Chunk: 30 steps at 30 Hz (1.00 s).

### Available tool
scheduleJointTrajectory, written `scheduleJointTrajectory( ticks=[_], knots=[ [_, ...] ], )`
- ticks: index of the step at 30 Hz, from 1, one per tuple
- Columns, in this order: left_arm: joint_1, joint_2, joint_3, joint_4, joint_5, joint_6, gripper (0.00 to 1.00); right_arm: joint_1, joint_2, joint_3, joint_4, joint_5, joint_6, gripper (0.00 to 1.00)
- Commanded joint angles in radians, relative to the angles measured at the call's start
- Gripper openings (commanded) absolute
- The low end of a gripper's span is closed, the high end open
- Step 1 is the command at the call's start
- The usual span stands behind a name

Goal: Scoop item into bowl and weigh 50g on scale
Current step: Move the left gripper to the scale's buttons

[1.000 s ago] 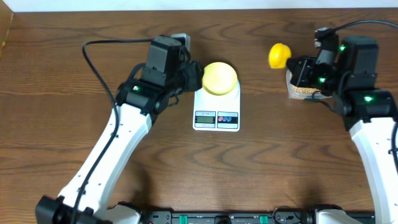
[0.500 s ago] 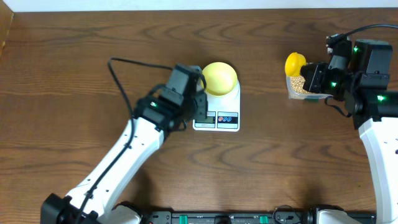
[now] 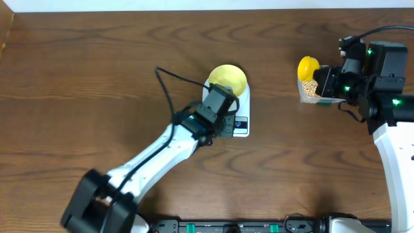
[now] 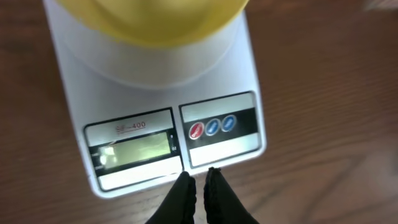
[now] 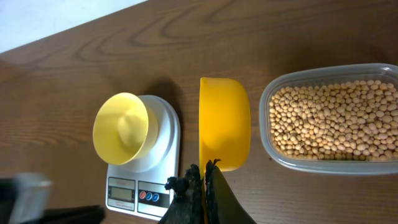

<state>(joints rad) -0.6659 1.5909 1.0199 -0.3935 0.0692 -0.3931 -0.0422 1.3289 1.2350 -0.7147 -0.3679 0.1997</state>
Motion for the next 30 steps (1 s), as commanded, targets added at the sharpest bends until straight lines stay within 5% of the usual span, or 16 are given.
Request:
scheduleJointTrajectory(
  ticks=[1, 30],
  knots=[
    [-0.002, 0.064, -0.005, 0.031, -0.033, 0.049, 0.08, -0.005, -0.001, 0.012, 0.001, 0.003, -0.019, 0.01],
    [-0.016, 0.204, -0.005, 0.157, -0.034, 0.128, 0.08, -0.005, -0.001, 0.012, -0.014, 0.003, -0.042, 0.01]
  ],
)
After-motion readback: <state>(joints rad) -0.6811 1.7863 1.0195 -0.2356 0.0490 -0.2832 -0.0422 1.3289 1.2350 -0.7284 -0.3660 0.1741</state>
